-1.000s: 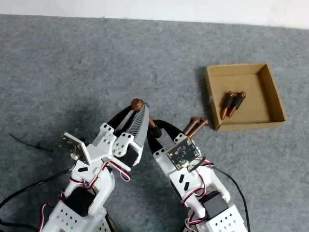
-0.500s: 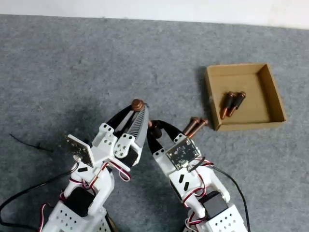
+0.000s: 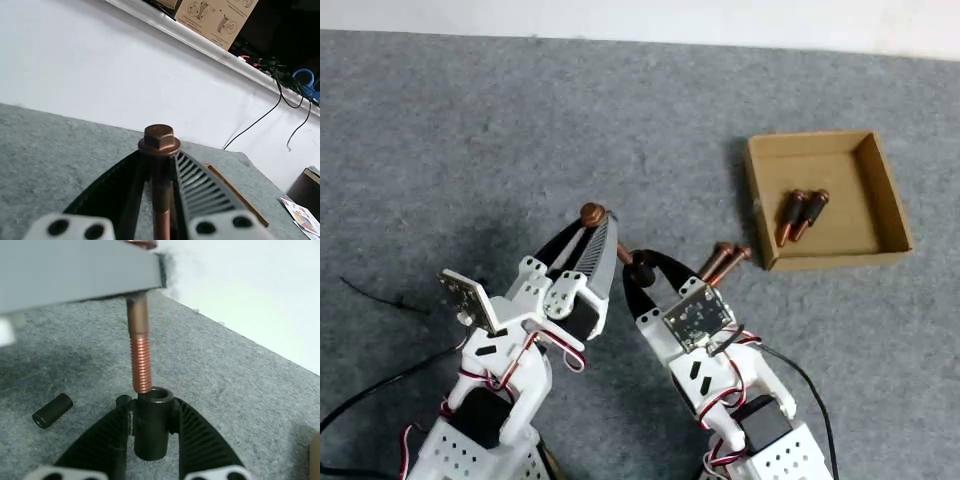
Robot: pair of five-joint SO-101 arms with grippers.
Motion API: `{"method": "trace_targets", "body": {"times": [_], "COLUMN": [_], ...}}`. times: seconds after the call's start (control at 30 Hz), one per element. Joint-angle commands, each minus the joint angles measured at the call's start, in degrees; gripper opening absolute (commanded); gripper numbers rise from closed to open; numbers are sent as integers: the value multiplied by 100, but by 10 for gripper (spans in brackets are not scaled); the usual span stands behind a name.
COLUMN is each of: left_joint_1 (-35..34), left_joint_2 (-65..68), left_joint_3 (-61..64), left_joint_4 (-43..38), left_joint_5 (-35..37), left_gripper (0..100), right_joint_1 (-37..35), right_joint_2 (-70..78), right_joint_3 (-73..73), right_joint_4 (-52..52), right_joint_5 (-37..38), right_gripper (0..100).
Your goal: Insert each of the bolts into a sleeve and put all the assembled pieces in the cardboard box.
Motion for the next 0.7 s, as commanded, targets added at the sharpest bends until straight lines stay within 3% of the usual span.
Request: {"method": "trace_targets", "body": {"times": [0.0, 0.67], "left_joint_1": [48, 251], "left_joint_2": [-13, -13], "left_joint_3": [127, 127], "left_joint_4": [26, 35], "left_joint_5": [88, 97], "left_gripper": [6, 6], "right_joint_1": [-110, -110], "right_joint_2": [-136, -136], "right_joint_3": [857, 848], "right_joint_4": [-13, 233], "right_joint_5": [35, 35], "right_gripper": [5, 5]}}
